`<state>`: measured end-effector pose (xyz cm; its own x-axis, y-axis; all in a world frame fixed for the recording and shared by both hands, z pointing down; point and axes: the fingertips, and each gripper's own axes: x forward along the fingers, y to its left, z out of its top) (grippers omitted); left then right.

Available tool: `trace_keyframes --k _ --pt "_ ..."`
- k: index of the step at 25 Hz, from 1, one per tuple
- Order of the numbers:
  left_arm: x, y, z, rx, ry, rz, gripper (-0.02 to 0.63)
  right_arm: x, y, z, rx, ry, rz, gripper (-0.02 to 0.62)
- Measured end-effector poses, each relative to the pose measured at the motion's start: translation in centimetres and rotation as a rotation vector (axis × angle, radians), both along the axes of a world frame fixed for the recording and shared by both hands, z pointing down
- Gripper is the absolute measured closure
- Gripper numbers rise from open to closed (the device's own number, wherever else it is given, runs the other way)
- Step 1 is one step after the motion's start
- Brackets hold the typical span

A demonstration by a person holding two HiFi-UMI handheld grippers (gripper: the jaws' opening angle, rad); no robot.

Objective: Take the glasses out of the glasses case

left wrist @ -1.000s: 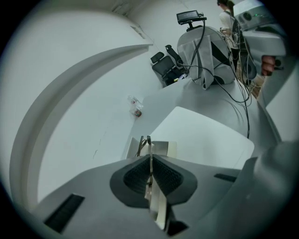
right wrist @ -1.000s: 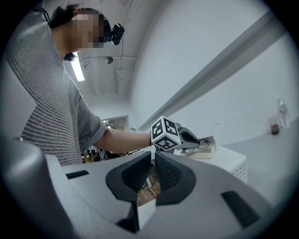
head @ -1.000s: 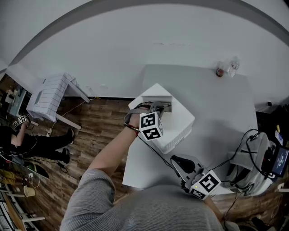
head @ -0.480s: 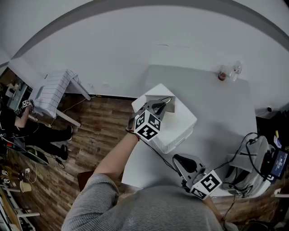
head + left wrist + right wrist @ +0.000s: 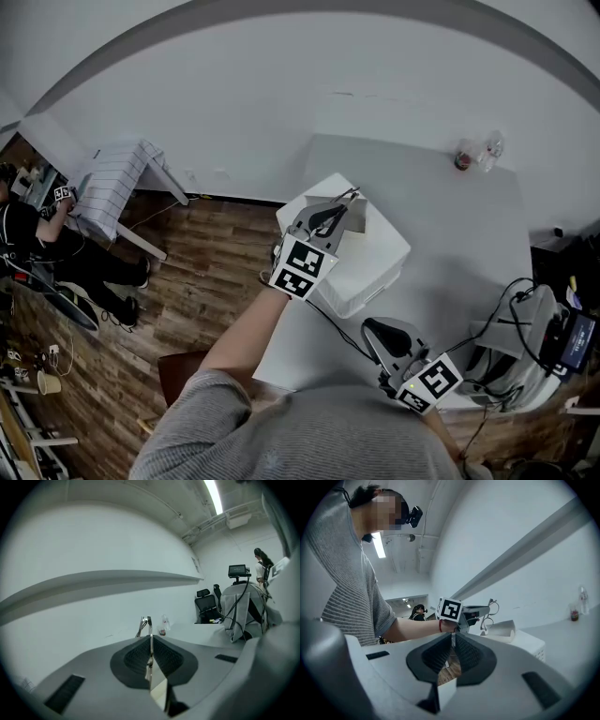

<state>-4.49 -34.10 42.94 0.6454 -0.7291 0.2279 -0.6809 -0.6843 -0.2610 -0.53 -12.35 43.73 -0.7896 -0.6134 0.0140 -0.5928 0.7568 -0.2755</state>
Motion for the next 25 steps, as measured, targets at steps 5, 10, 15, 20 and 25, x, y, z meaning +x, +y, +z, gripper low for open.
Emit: trace_keyframes --k 5,10,15,20,25 --pt "0.2 2.3 -2.2 0.046 0.104 0.004 0.581 0.3 0.0 -0.1 0.004 0.006 0.010 0.578" --pt "0.5 5.0 -2.8 0.052 0.182 0.019 0.581 0.3 0.0 -0.3 0.004 0.009 0.018 0.578" --pt "0.0 7.3 -2.7 0.041 0.240 0.017 0.581 0.4 0.2 -0.4 0.007 0.013 0.026 0.578" --pt "-1.0 9.4 -2.7 0.026 0.284 0.011 0.581 0.4 0.3 -0.5 0.012 0.021 0.028 0.578" --pt "-2.4 11.6 -2.8 0.004 0.355 -0.006 0.581 0.4 0.3 -0.7 0.020 0.024 0.026 0.578"
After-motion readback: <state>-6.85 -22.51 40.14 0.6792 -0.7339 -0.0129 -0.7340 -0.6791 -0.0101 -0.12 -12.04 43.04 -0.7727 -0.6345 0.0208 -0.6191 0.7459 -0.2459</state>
